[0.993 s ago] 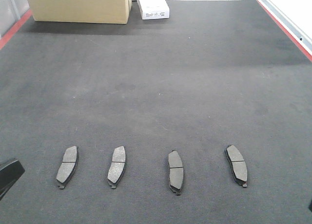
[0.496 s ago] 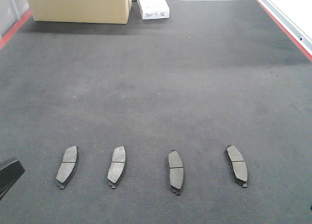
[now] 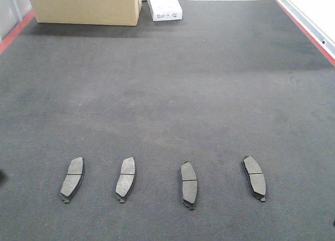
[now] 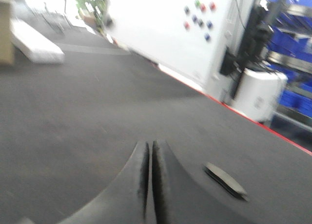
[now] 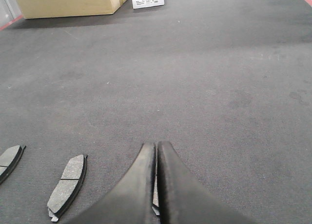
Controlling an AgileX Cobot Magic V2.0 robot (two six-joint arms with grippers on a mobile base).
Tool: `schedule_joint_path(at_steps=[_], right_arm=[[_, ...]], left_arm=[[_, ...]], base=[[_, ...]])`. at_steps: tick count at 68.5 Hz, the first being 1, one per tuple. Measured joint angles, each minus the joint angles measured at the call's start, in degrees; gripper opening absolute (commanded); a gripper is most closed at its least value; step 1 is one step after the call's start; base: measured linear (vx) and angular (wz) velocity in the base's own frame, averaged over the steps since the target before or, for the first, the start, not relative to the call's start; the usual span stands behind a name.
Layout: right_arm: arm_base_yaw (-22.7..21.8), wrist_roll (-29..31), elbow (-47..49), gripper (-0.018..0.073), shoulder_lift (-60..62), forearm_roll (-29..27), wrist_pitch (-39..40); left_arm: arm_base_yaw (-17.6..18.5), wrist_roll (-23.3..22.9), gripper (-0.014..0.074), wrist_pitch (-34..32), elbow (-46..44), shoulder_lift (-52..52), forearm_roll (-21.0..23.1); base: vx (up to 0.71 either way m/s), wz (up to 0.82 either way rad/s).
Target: Move and align brake pads A on conveyor
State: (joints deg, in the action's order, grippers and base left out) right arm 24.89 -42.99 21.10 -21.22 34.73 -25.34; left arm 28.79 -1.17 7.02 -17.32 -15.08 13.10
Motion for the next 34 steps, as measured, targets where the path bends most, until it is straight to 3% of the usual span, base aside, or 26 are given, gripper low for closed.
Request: schedule_joint_path(at_steps=[11, 24, 34], right_arm=[[0.0, 0.0, 0.0, -0.0008, 0.0, 0.0, 0.06], [0.0, 0.0, 0.0, -0.0008, 0.0, 0.0, 0.06], [0.0, 0.0, 0.0, -0.0008, 0.0, 0.0, 0.06]], left_arm=[[-10.32, 0.0, -0.0007, 2.94, 0.0, 7.76, -3.14], [-24.08, 0.0, -0.0007, 7.63, 0.0, 15.5, -10.74], [-27.95, 0.0, -0.0007, 9.04, 0.0, 15.87, -14.17]], base=[[0.0, 0.0], [0.0, 0.0], [0.0, 0.0]])
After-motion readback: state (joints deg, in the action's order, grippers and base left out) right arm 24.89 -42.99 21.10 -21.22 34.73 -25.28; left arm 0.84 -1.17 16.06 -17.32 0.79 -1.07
